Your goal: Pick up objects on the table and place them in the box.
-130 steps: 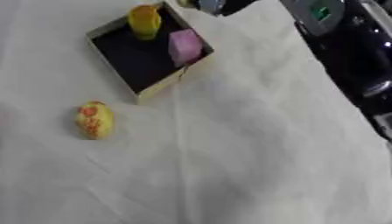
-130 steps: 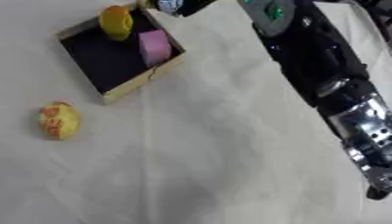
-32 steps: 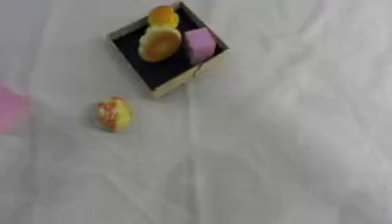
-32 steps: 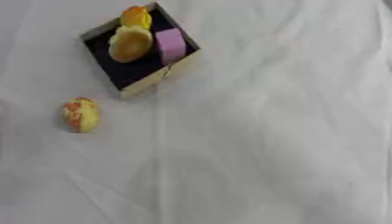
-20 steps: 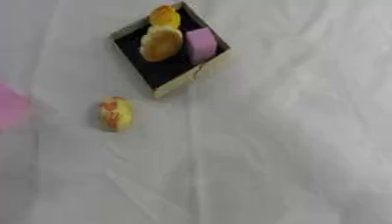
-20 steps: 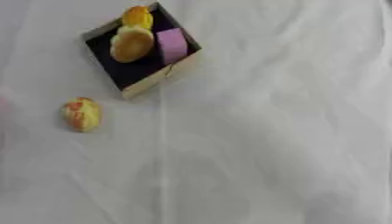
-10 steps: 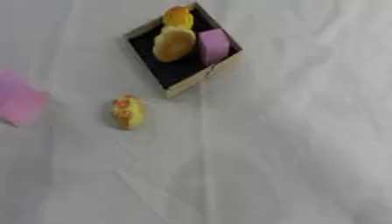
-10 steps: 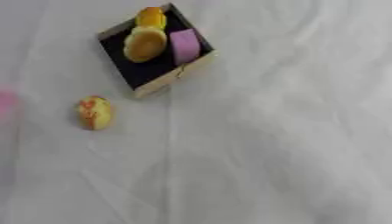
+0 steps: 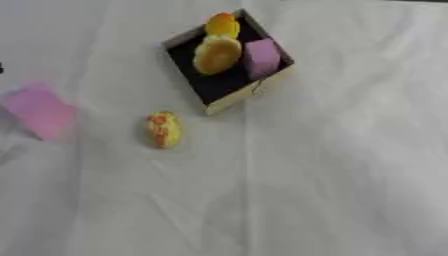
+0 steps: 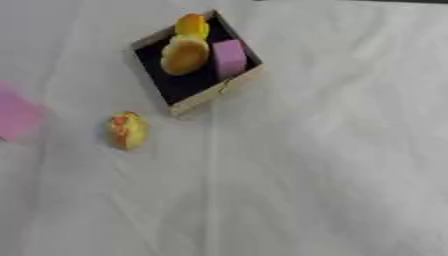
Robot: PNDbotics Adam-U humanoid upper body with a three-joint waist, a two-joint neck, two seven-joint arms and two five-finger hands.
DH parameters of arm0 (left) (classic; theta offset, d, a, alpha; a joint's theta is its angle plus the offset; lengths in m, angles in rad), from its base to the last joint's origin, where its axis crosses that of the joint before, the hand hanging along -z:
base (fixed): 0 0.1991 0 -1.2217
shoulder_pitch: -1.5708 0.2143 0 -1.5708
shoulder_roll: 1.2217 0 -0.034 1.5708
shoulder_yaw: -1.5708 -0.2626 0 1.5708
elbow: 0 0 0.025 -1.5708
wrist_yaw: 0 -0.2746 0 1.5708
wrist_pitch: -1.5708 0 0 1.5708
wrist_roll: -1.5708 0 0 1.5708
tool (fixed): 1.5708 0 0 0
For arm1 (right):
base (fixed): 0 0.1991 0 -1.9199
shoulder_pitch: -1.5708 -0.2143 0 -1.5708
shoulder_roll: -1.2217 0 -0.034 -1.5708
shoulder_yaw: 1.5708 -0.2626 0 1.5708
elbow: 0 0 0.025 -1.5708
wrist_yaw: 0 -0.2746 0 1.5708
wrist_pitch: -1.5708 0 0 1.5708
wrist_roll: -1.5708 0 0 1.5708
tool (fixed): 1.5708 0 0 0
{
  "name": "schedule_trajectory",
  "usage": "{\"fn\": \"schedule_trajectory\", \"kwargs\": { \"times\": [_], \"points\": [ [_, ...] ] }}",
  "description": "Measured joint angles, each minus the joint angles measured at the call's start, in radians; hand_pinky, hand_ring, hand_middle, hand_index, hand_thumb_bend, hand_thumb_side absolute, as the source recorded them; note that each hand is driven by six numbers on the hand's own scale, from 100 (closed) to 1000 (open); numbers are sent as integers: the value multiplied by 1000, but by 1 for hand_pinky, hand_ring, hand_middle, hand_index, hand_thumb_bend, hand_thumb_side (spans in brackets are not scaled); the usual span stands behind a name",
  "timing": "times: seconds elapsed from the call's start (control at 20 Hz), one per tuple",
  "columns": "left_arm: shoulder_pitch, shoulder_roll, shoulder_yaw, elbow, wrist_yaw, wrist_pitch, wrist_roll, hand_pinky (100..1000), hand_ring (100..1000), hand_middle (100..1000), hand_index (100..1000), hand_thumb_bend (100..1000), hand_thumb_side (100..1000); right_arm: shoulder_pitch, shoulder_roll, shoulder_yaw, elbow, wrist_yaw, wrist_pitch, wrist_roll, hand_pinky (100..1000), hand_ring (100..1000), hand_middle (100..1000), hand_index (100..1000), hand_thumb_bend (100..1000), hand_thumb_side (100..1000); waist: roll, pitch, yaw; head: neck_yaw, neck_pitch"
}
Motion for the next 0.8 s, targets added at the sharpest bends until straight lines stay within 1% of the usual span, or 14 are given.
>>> {"fn": "schedule_trajectory", "kwargs": {
  "times": [0.2,0.35,0.4,0.45,0.55,0.6,0.7,0.8],
  "points": [
    [-26,0,-18,1,-7,-18,-1,887,875,838,898,485,150,0,3,0,0,-1,5,3,991,993,742,827,100,448,0,0,-3,-1,0],
    [-50,0,-35,5,-6,-24,-10,887,874,836,904,490,112,0,10,0,0,-3,11,5,992,992,740,826,100,448,1,0,-4,-1,0],
    [-57,0,-42,6,-5,-23,-17,885,872,834,905,491,124,0,10,0,0,-4,12,5,992,992,740,825,100,446,1,0,-4,-1,0],
    [-65,0,-50,7,-5,-20,-27,883,870,833,906,489,173,0,11,0,0,-5,15,6,993,991,739,825,100,449,1,0,-5,-1,0],
    [-79,0,-64,8,-2,-14,-49,883,871,838,915,498,203,0,14,0,0,-6,19,8,994,991,738,824,100,449,1,0,-5,0,0],
    [-87,0,-71,8,-1,-11,-61,884,873,841,917,509,176,0,17,0,0,-6,21,9,994,991,738,823,100,449,1,0,-5,0,0],
    [-102,0,-83,9,0,-8,-81,890,880,848,922,560,124,0,19,0,0,-9,24,12,995,990,736,821,100,449,1,0,-6,0,0],
    [-118,0,-93,12,-7,-13,-95,895,883,847,922,567,113,0,21,1,0,-13,29,16,995,989,735,819,100,449,1,0,-6,0,0]
  ]
}}
